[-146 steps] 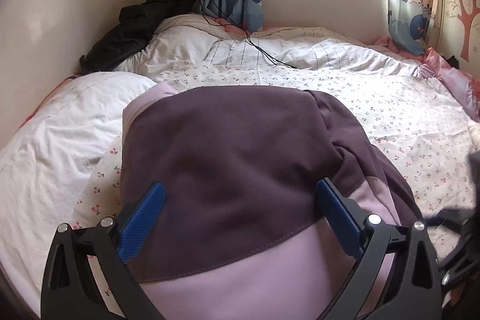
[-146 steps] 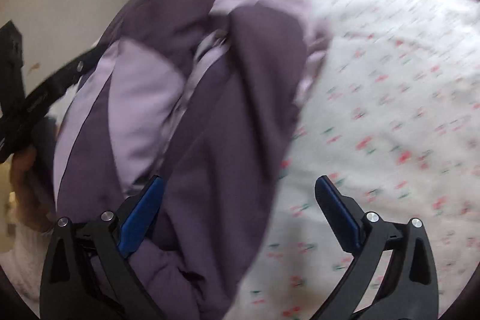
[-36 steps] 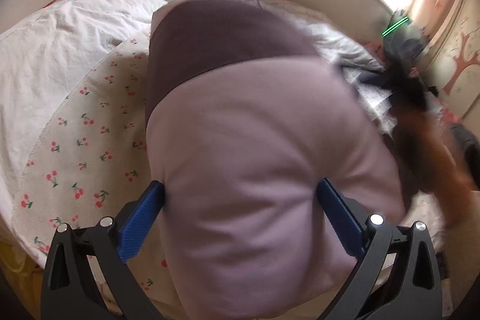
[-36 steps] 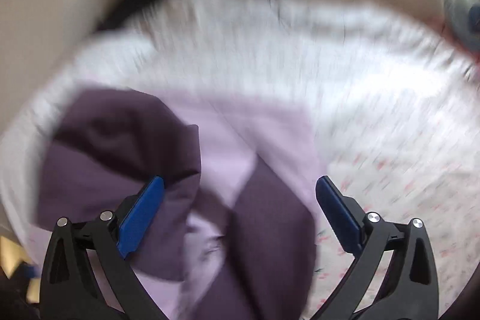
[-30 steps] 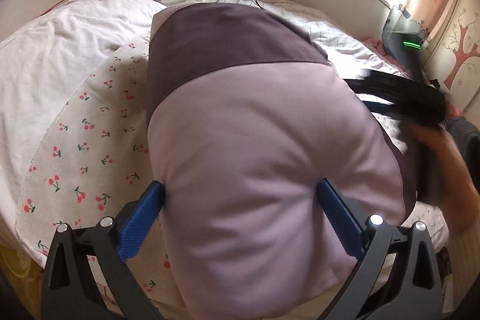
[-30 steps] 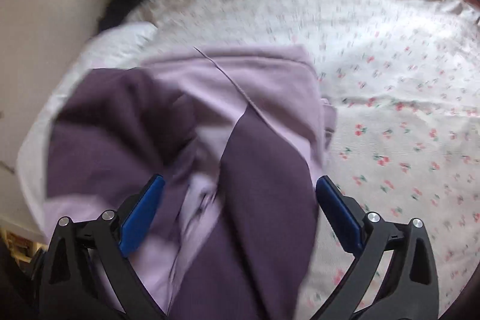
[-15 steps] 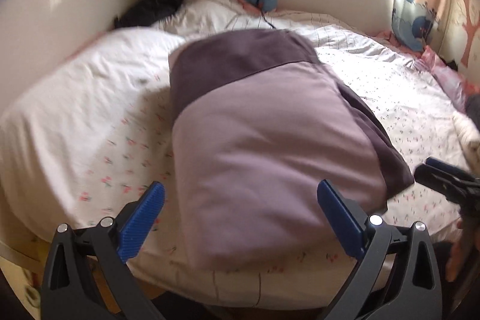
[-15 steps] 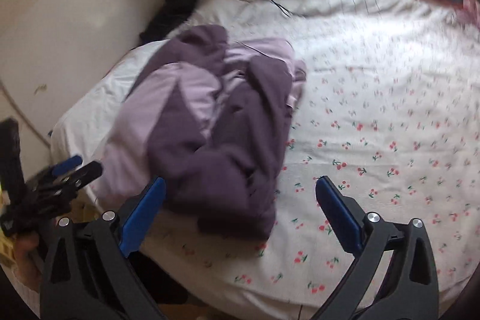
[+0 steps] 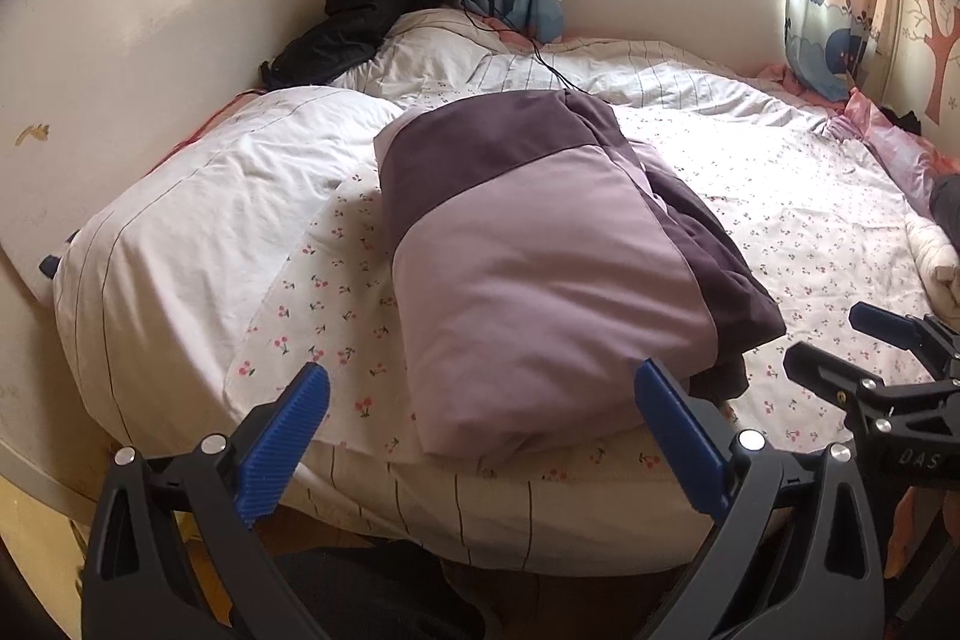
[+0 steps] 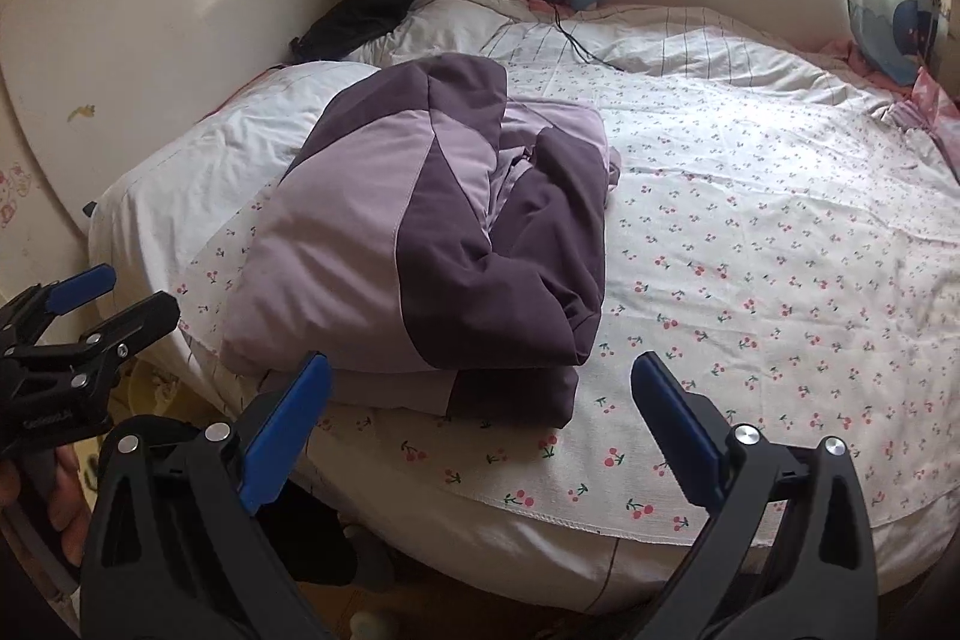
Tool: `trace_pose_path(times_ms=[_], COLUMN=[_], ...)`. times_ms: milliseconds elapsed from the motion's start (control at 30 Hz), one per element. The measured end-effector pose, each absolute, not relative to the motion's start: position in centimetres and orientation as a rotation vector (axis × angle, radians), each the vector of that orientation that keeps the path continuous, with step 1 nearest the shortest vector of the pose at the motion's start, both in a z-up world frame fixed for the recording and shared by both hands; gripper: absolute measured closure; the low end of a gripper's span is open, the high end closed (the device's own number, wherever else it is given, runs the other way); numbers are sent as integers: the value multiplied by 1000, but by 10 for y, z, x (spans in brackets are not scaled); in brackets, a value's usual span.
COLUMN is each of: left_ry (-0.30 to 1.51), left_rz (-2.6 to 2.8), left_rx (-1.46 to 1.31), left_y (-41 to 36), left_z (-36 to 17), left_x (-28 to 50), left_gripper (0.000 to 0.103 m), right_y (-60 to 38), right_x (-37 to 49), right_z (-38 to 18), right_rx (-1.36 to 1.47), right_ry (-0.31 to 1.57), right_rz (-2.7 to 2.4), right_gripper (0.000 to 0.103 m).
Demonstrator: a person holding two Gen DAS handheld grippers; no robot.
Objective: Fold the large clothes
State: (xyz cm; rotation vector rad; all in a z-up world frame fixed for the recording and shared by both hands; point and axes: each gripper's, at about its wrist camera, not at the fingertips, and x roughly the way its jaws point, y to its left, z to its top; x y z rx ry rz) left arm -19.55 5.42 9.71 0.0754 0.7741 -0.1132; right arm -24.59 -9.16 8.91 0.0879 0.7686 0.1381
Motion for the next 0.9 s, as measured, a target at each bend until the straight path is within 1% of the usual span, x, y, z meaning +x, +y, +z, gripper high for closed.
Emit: trace_pose_path(times_ms=[600,767,900], left_ry=[781,797,811], left_rz=[-99,-58,-57], left_rx=[23,-17,-18], left_y=[65,73,75], left_z=[93,90,88], left_x=[-203,-201,-201], left_gripper=[6,6,6], right_y=[-76,-65,-63], right_x=[-244,-244,-242], right_z=[99,98,96], right_rx=[64,-23,-28], right_ry=[760,760,768], right_rz=[213,153,138], right_gripper=[6,6,6])
